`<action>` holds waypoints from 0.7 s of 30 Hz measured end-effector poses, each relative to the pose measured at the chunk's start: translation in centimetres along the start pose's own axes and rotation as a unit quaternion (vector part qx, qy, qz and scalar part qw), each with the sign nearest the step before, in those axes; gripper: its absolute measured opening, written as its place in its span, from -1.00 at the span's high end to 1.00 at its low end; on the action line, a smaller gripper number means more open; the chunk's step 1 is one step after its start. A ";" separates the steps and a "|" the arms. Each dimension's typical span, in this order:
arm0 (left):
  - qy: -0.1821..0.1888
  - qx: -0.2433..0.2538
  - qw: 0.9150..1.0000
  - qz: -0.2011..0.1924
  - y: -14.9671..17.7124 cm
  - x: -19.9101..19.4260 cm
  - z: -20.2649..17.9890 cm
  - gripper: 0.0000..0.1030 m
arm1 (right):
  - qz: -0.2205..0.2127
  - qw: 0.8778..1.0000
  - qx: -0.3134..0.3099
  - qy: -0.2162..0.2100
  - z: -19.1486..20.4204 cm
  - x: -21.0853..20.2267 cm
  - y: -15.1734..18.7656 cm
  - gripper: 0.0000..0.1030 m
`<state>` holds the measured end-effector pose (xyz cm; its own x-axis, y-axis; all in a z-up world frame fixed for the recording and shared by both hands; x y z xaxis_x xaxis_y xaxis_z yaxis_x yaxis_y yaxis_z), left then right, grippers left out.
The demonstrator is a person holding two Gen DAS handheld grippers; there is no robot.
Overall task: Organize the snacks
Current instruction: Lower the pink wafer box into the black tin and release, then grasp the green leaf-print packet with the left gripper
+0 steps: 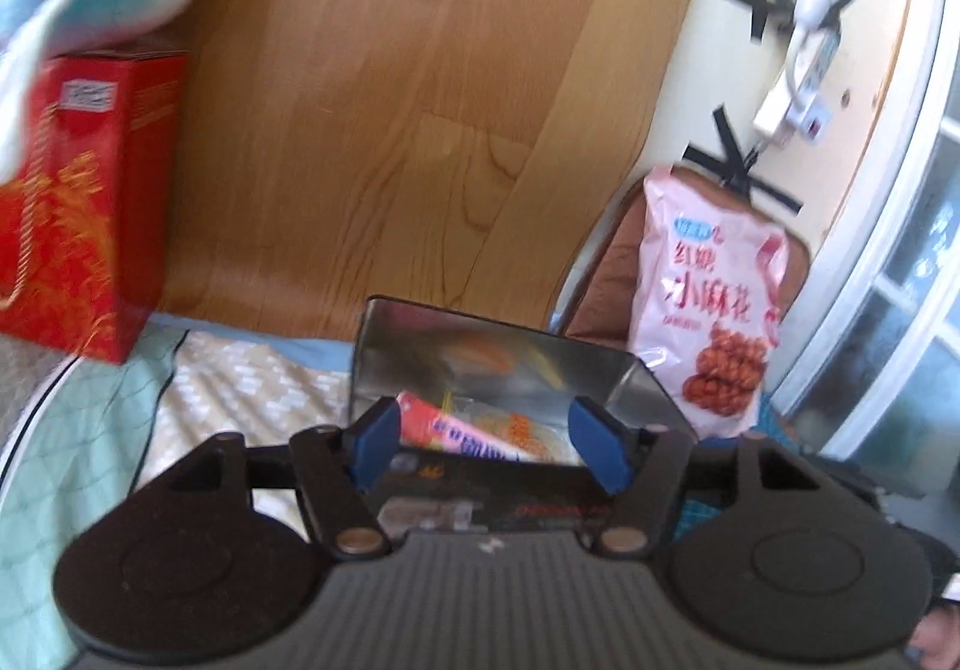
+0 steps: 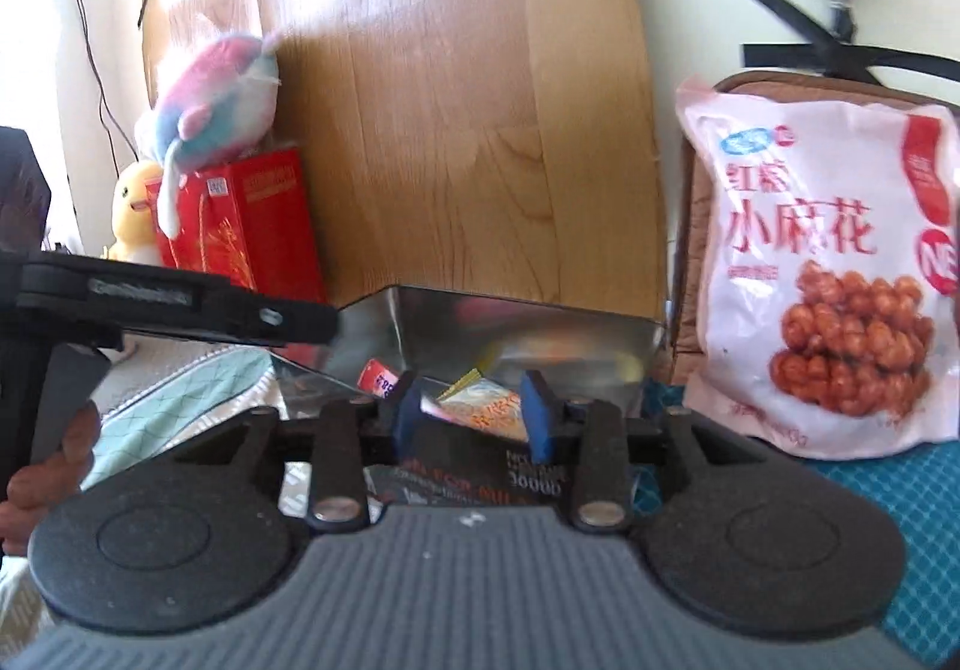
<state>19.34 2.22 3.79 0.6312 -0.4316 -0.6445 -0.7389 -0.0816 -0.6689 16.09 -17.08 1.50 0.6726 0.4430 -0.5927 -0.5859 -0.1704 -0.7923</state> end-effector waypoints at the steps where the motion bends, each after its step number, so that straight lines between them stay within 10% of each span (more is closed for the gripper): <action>1: 0.008 -0.006 1.000 -0.002 0.6 -0.7 0.4 -0.23 | 0.002 1.000 0.009 -0.010 -0.1 -0.4 0.5 0.21; 14: 0.023 -0.123 0.992 0.005 10.9 -8.0 8.8 -0.23 | 0.079 0.988 0.034 -0.125 5.8 -3.6 9.1 0.21; 21: 0.058 -0.122 0.991 0.012 12.5 -7.9 7.6 -0.19 | 0.106 0.988 0.006 -0.111 8.2 -2.2 8.9 0.21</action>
<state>6.92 11.41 -2.23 0.5918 -0.5357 -0.6024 -0.7973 -0.2790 -0.5352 5.70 -12.35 -3.11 0.4196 0.5805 -0.6978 -0.7092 -0.2701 -0.6512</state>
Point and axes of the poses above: each gripper's, at about its wrist camera, not at the fingertips, and x roughly the way its jaws point, z to its left, y to its underside, the point moved 8 cm from there along x, roughly the way its jaws point, and after that the axes turned 15 degrees about z, right-handed, at the moved point
